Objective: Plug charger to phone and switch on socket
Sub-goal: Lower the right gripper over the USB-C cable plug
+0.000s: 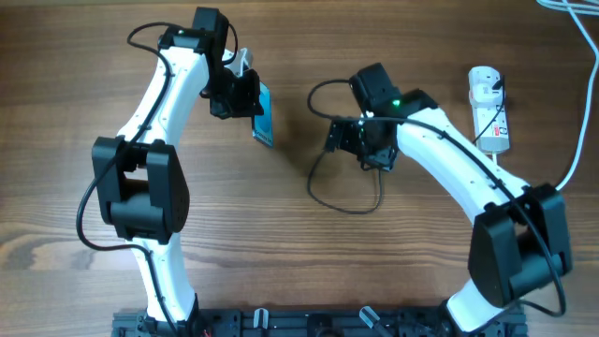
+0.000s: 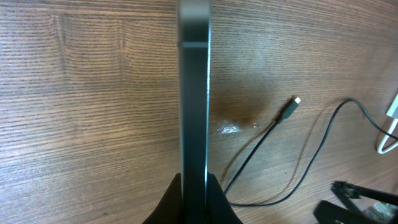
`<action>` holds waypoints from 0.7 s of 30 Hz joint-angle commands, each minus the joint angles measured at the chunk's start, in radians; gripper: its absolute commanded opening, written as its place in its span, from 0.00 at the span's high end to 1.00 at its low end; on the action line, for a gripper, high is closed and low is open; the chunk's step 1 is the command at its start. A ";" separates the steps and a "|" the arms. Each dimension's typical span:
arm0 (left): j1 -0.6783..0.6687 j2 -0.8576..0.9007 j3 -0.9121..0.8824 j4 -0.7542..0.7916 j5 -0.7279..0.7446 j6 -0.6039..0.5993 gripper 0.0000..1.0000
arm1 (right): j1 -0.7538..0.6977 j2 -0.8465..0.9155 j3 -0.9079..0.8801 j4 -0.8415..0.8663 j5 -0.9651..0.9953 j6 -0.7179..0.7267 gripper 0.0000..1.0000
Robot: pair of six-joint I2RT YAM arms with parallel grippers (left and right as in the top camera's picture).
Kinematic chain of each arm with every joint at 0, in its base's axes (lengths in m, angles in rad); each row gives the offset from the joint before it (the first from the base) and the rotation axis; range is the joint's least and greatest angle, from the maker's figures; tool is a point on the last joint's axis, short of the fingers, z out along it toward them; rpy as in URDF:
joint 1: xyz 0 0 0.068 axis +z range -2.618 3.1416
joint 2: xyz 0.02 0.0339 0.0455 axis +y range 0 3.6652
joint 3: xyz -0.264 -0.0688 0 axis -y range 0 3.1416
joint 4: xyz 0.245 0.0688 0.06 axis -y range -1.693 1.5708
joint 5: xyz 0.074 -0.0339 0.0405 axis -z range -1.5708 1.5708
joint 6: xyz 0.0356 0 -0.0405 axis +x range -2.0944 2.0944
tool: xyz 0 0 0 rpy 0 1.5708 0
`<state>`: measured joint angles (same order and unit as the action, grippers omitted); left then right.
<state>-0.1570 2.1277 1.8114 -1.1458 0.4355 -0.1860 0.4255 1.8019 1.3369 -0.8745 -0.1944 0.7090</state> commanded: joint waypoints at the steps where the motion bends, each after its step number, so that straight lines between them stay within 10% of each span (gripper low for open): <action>1: 0.002 0.001 -0.005 0.010 0.001 -0.031 0.96 | -0.008 0.069 0.071 0.005 0.008 0.041 0.20; 9: 0.002 0.001 -0.005 0.020 0.001 -0.031 0.96 | -0.008 0.232 0.070 0.159 0.112 0.229 0.48; 21: 0.002 0.001 -0.005 0.057 0.002 -0.035 0.96 | 0.016 0.289 0.070 0.217 0.108 0.237 0.50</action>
<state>-0.1570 2.1273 1.8099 -1.0985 0.4316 -0.2153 0.4316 2.0613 1.3933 -0.6815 -0.0811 0.9310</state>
